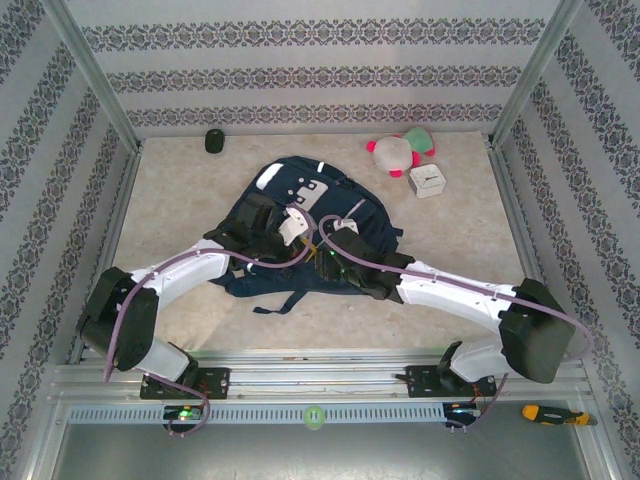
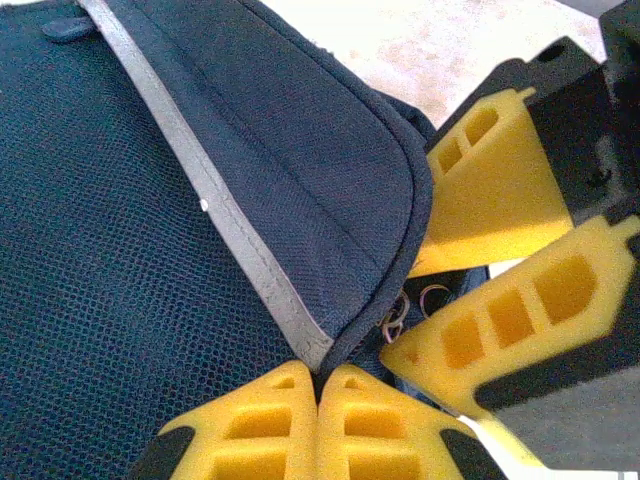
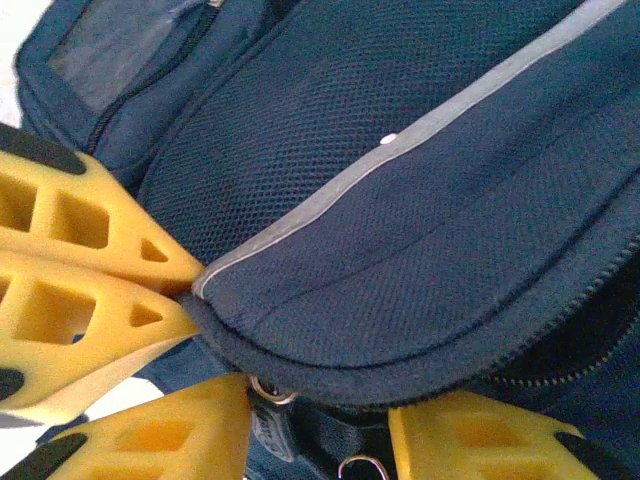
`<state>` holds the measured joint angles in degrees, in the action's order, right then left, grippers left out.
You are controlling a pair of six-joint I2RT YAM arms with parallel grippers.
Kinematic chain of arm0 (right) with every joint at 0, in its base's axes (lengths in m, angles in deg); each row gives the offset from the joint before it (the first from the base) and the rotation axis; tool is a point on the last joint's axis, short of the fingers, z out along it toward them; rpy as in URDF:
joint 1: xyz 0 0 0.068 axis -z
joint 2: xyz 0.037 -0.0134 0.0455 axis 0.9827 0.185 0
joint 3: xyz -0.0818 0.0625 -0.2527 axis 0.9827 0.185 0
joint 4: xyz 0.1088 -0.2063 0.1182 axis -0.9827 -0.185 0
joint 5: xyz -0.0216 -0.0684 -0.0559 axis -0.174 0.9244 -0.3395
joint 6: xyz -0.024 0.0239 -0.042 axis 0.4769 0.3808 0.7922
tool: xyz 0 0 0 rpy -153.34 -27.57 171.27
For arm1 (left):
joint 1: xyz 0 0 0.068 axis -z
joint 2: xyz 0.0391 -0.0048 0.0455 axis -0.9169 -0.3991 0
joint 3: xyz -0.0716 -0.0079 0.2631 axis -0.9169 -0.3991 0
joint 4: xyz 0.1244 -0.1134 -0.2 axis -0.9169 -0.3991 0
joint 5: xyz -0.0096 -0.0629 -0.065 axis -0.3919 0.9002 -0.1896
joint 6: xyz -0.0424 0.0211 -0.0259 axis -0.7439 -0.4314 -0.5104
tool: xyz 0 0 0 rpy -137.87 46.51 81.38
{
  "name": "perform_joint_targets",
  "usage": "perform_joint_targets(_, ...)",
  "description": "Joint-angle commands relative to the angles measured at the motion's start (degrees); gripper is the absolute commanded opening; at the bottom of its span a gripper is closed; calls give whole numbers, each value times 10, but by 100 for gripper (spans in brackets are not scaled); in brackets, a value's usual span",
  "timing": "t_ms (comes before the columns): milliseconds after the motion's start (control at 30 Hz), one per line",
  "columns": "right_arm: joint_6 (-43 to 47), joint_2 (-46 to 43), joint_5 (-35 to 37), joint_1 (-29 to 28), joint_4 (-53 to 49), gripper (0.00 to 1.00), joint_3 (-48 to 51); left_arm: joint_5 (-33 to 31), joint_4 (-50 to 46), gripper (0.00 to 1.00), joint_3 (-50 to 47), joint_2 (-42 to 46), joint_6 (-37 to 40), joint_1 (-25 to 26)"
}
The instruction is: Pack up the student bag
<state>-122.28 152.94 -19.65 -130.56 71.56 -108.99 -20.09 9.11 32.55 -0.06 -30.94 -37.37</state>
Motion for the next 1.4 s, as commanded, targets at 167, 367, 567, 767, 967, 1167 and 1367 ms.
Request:
perform_joint_targets(167, -25, -39, 157, -3, -116, 26, -15, 35, 3, 0, 32, 3, -24, -5)
perform_joint_targets(367, -5, -25, 113, 3, -75, 10, -8, 38, 13, 0, 32, -4, -29, -5)
perform_joint_targets(567, 7, -10, 80, 21, -73, 19, -13, 35, 6, 0, 36, -4, -21, -5)
perform_joint_targets(767, 11, -63, 9, 40, -53, 39, 18, 15, 6, 46, 21, 13, 100, 7)
perform_joint_targets(967, 22, -124, -73, 88, -45, 42, 42, -89, 62, 67, 4, 4, 269, 33)
perform_joint_targets(1167, 50, -144, -134, 122, -45, 44, 58, -103, 27, 71, 39, -56, 346, 33)
perform_joint_targets(1367, 58, -148, -163, 129, -47, 45, 68, -105, 54, 52, 43, -90, 335, 35)
